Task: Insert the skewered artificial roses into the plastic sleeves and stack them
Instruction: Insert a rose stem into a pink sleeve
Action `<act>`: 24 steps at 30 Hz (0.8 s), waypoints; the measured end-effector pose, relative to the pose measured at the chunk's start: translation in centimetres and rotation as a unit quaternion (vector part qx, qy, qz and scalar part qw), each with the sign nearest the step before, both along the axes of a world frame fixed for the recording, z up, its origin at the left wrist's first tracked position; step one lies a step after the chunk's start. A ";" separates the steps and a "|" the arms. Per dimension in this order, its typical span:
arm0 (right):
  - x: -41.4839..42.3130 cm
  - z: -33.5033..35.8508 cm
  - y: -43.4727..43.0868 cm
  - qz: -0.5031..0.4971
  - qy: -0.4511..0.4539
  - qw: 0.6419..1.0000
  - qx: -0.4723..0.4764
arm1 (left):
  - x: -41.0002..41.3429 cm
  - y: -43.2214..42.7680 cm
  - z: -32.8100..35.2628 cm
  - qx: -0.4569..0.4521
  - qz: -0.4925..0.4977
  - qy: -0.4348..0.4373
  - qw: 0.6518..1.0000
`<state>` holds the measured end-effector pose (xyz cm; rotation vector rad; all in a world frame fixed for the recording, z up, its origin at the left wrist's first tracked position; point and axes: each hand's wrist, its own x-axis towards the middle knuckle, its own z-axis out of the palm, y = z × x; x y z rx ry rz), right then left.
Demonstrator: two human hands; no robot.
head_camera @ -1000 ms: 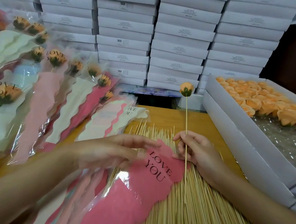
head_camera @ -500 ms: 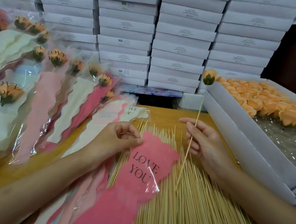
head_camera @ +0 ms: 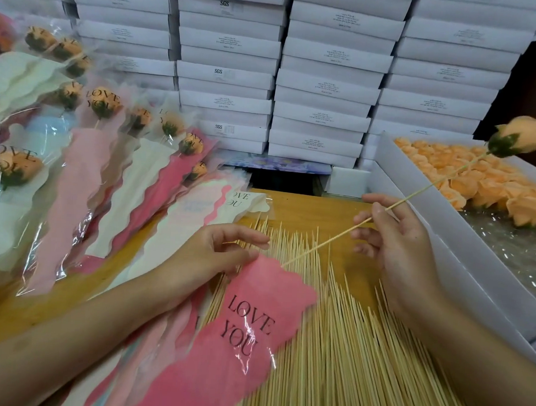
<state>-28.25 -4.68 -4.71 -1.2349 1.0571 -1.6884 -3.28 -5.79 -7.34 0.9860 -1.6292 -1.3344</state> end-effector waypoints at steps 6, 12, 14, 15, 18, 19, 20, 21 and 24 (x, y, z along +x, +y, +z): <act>0.1 0.0 0.0 -0.003 -0.004 1.000 -0.003 | -0.3 -0.5 -0.5 -0.034 0.065 0.012 0.997; 0.0 -0.1 -0.1 -0.002 0.003 1.000 0.005 | -0.2 -0.7 -0.6 -0.033 0.069 0.021 0.997; 0.0 -0.1 -0.1 0.001 0.009 1.000 0.008 | -0.2 -0.8 -0.7 -0.037 0.069 0.014 0.997; 0.0 -0.1 -0.1 0.002 0.011 1.000 0.010 | -0.2 -0.8 -0.7 -0.037 0.069 0.014 0.997; 0.0 -0.2 0.0 0.008 0.015 1.000 0.016 | -0.3 -0.8 -0.7 -0.041 0.067 0.013 0.997; 0.0 -0.2 0.0 0.011 0.016 1.000 0.019 | -0.3 -0.8 -0.7 -0.044 0.065 0.012 0.997; 0.0 -0.3 0.0 0.016 0.017 0.999 0.022 | -0.4 -0.7 -0.7 -0.047 0.064 0.009 0.997; 0.0 -0.3 0.0 0.021 0.018 0.999 0.026 | -0.4 -0.6 -0.6 -0.051 0.063 0.008 0.997; 0.2 -0.5 0.0 0.040 0.024 0.998 0.040 | -0.5 -0.5 -0.5 -0.056 0.064 0.010 0.996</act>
